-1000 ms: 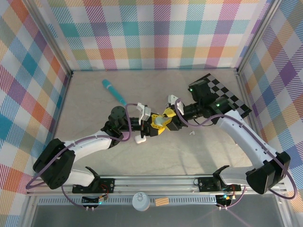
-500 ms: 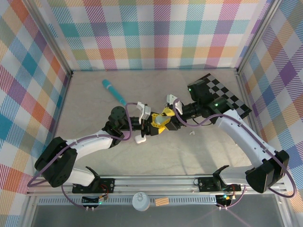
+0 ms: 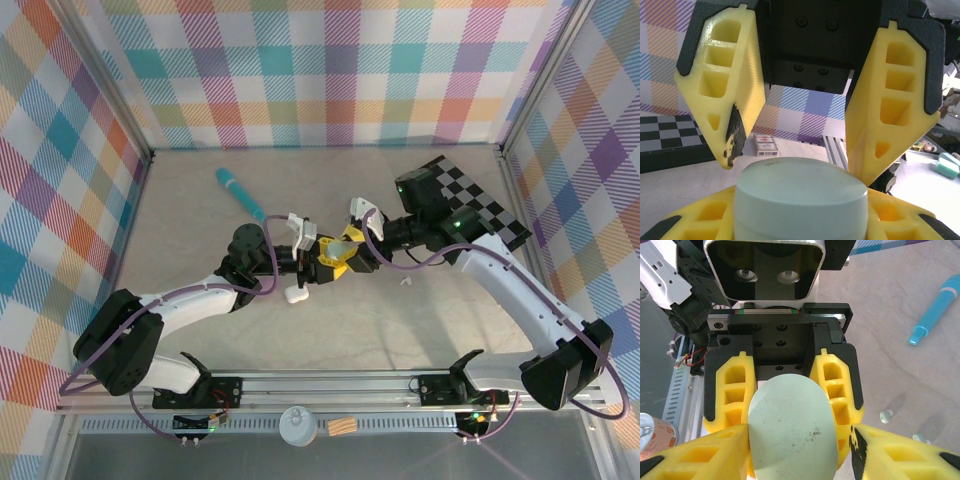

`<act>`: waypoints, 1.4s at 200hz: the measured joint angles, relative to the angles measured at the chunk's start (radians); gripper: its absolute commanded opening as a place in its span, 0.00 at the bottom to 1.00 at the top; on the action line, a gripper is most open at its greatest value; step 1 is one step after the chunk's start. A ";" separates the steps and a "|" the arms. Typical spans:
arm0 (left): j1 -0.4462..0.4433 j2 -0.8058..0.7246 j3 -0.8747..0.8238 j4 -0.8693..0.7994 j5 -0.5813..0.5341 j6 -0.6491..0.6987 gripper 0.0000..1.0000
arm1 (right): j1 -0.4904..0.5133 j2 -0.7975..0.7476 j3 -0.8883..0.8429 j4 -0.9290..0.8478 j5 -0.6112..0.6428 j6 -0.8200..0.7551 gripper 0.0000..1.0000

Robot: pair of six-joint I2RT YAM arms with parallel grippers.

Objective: Insert the wireless bluetooth earbuds into the charging case

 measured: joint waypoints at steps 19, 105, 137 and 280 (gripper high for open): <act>0.001 0.000 0.000 0.000 -0.006 0.000 0.32 | 0.002 -0.001 0.000 0.004 0.009 0.005 0.53; 0.003 0.000 0.000 0.001 -0.007 -0.007 0.32 | 0.003 -0.004 0.000 0.009 0.016 0.005 0.53; 0.003 0.000 0.000 0.007 -0.006 -0.014 0.32 | 0.003 -0.007 0.000 0.009 0.016 0.005 0.53; 0.006 0.000 -0.005 0.060 0.002 -0.041 0.32 | 0.000 -0.024 0.001 0.024 0.005 0.021 0.53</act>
